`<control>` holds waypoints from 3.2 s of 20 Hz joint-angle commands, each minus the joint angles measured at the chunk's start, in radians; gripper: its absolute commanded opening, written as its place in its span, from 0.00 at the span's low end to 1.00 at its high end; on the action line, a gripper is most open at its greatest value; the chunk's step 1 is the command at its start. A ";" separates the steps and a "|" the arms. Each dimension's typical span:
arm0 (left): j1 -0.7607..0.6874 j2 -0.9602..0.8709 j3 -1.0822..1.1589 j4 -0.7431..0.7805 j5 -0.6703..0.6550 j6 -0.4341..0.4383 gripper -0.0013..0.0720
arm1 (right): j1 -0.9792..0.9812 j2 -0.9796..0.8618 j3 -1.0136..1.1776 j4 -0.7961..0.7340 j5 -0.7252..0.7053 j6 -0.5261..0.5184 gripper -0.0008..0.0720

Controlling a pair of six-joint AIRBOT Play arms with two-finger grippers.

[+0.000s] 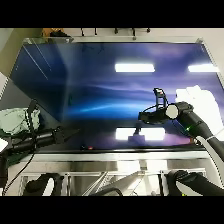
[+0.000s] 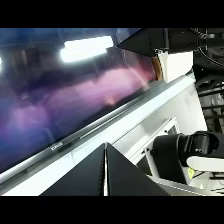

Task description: Fold the shirts.

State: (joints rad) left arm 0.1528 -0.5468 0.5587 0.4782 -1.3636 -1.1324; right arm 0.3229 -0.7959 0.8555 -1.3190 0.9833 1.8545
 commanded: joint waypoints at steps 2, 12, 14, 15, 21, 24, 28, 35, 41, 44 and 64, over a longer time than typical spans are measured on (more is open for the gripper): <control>0.000 0.007 -0.002 0.001 0.003 0.000 0.04 | 0.001 0.001 0.000 -0.001 0.000 0.000 0.04; 0.248 -0.181 0.396 0.508 0.098 -0.098 0.30 | 0.001 0.001 0.000 -0.001 0.000 0.000 0.04; 0.354 -0.268 0.477 0.537 0.189 -0.099 0.96 | 0.001 0.001 0.000 -0.001 0.000 0.000 0.04; 0.406 -0.318 0.510 0.558 0.229 -0.098 0.96 | 0.001 0.001 0.000 -0.001 0.000 0.000 0.04; 0.550 -0.686 0.631 0.835 0.264 -0.091 0.99 | 0.001 0.001 0.000 -0.001 0.000 0.000 0.04; 0.565 -0.859 0.630 0.830 0.290 -0.091 0.99 | 0.001 0.001 0.000 -0.001 0.000 0.000 0.04; 0.547 -1.037 0.631 0.828 0.373 -0.091 0.99 | 0.001 0.001 0.000 -0.001 0.000 0.000 0.04; 0.491 -1.103 0.724 0.723 0.336 -0.110 0.04 | 0.001 0.001 0.000 -0.001 0.000 0.000 0.04; 0.332 -0.880 1.055 0.418 0.131 -0.111 0.04 | 0.001 0.000 0.000 -0.001 0.000 0.000 0.04; 0.121 -0.775 1.108 0.386 0.115 -0.133 0.04 | 0.001 -0.002 0.000 -0.001 0.000 0.000 0.04; -0.329 -0.740 0.712 0.444 0.026 -0.238 0.97 | 0.001 -0.001 0.004 0.060 0.029 -0.002 0.11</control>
State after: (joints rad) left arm -0.2447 -1.2915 1.3247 0.9234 -1.1305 -1.3487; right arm 0.3233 -0.7971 0.8581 -1.2694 0.9894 1.8542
